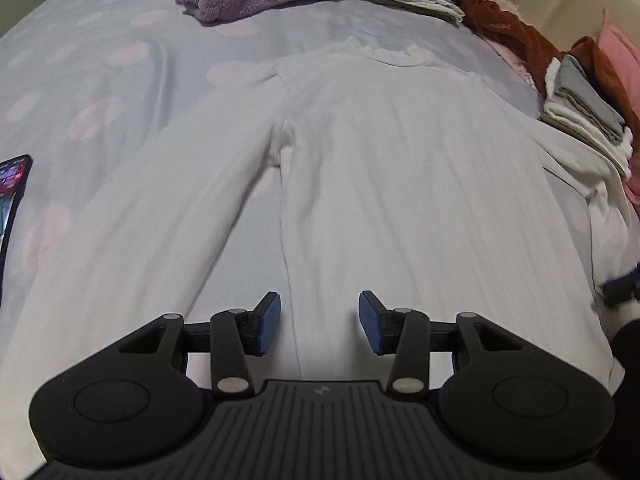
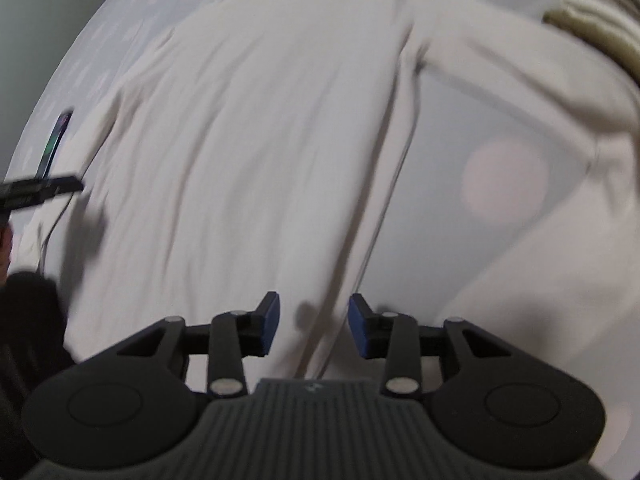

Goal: Fold clothes

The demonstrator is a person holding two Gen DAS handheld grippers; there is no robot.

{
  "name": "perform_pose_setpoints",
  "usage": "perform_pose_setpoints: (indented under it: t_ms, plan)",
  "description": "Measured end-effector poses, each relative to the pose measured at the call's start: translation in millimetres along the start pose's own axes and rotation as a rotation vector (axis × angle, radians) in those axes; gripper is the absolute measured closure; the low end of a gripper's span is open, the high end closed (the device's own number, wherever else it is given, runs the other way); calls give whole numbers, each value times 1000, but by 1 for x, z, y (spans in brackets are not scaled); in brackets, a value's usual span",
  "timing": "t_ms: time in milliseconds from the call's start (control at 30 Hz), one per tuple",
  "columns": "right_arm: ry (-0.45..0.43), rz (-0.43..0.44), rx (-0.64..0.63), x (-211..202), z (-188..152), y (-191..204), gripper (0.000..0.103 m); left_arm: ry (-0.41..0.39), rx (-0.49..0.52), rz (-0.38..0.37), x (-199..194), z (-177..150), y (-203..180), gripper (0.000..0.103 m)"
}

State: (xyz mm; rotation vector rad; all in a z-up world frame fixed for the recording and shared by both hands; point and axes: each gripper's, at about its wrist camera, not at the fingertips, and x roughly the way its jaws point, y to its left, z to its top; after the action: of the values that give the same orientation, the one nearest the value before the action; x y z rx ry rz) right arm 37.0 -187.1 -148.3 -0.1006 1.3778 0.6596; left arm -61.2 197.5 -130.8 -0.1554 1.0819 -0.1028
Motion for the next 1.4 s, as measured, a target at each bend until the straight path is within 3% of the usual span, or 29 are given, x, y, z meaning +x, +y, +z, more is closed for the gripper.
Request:
perform_pose_setpoints:
  t_ms: [267,300,333,367,433,600,733,867,1033,1133,1300,1400]
  plan:
    - [82,11,46,5,-60,24,59,28,9,-32,-16,-32,-16,62]
    - [93,6,40,8,-64,25,63,36,14,-32,-15,-35,-17,62]
    - [104,1,34,11,-67,27,78,45,20,-32,-14,-38,-18,62]
    - [114,-8,28,13,-71,28,86,54,26,-31,-13,-41,-19,62]
    - [123,-20,25,14,-75,29,92,76,18,-24,-12,-44,-19,62]
    - [150,-12,-24,-6,-84,37,95,59,9,-39,-22,-46,-17,61]
    - [122,-20,-86,-37,-92,42,97,49,-19,-51,-24,-47,-14,62]
    - [107,-70,-96,-57,-97,39,97,57,-15,-49,-21,-47,-13,62]
    - [202,-241,-174,-35,-107,31,97,84,-11,-33,-22,-48,-7,62]
    - [243,-275,-187,-18,-108,23,97,90,-40,-53,-24,-46,-1,62]
    - [218,-278,-188,-18,-104,26,97,83,-80,-49,-29,-45,6,62]
    - [203,-280,-188,-18,-102,27,96,90,-124,-86,-33,-42,15,62]
